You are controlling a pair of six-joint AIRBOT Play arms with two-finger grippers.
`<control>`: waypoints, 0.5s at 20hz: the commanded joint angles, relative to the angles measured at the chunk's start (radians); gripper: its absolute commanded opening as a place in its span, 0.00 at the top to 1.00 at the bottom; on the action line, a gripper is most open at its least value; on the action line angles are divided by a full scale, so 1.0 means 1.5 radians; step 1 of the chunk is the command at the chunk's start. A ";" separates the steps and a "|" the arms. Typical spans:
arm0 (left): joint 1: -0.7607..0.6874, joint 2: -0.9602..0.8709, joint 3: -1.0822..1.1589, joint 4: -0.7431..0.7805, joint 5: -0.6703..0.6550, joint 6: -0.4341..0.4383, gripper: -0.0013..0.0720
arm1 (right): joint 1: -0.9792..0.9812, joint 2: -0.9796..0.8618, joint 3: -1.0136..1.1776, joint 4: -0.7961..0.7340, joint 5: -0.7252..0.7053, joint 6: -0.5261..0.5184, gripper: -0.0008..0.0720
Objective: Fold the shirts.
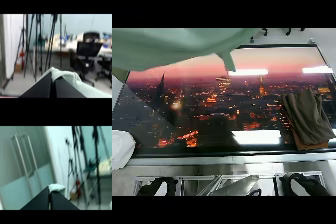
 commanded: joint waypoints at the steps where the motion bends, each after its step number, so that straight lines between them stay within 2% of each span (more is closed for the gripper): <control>1: 0.001 0.044 0.015 0.006 -0.021 -0.009 0.96 | -0.028 0.097 0.004 -0.068 -0.021 -0.022 0.97; 4: 0.000 -0.005 0.014 -0.003 0.054 -0.009 0.96 | -0.027 0.086 -0.022 -0.067 -0.106 -0.016 0.97; 6: -0.002 -0.049 -0.042 -0.038 0.087 -0.008 0.96 | -0.026 0.070 -0.093 -0.059 -0.164 -0.006 0.97; 8: -0.035 -0.099 -0.140 -0.054 0.077 -0.005 0.96 | -0.025 0.057 -0.204 -0.036 -0.189 -0.006 0.97; 10: -0.098 -0.167 -0.247 -0.051 0.029 0.032 0.96 | -0.005 0.049 -0.363 -0.035 -0.177 -0.006 0.97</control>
